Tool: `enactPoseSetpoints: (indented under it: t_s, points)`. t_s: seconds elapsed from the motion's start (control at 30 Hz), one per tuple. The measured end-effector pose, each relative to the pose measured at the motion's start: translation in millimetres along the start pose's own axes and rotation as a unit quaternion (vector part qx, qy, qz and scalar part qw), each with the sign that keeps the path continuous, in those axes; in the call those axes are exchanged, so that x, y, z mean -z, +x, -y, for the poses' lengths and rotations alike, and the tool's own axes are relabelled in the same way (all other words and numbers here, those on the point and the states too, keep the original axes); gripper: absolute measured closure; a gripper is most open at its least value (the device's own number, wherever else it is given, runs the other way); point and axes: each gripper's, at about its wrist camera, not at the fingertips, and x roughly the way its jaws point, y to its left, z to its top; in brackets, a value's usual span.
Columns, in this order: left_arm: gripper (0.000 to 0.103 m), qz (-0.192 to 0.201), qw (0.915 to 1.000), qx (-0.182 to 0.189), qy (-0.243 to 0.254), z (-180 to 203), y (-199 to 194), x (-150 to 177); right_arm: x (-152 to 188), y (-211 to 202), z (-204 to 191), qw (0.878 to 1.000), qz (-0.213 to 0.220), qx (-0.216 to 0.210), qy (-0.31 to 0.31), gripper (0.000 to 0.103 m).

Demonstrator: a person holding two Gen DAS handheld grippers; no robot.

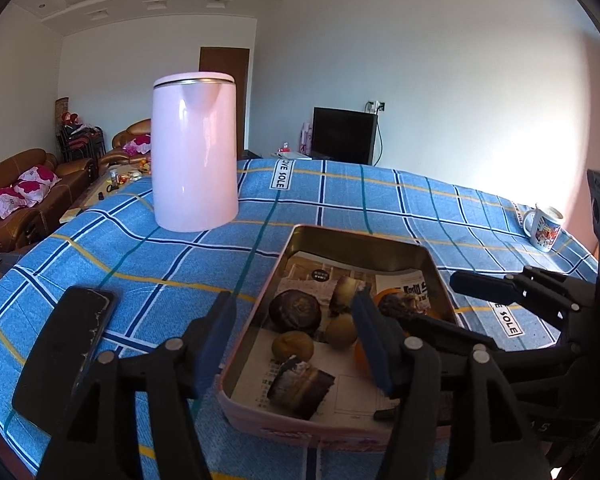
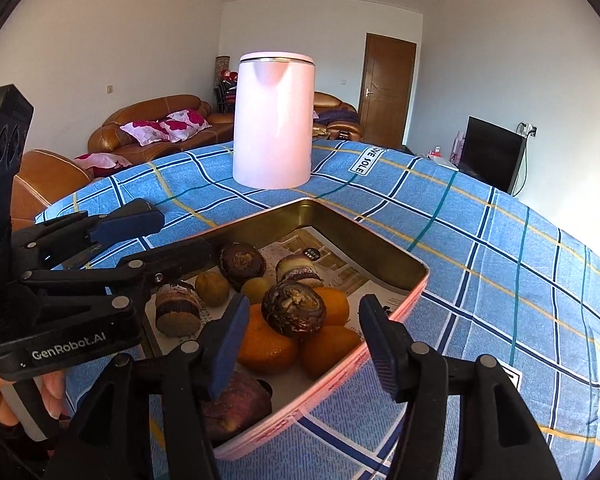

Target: Organize fruits

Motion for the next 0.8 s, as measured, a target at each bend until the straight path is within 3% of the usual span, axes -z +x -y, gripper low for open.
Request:
enactPoseSetpoints:
  t_s: [0.17, 0.8]
  points:
    - [0.032, 0.017, 0.9998, 0.006, 0.003, 5.7, -11.5, -3.5, 4.2, -20.1, 6.8, 1.0, 0.013, 0.017, 0.012, 0.039]
    - [0.026, 0.033, 0.9989, 0.027, 0.022, 31.0, -30.2, -5.5, 17.2, -83.0, 35.3, 0.994, 0.065, 0.074, 0.056, 0.033]
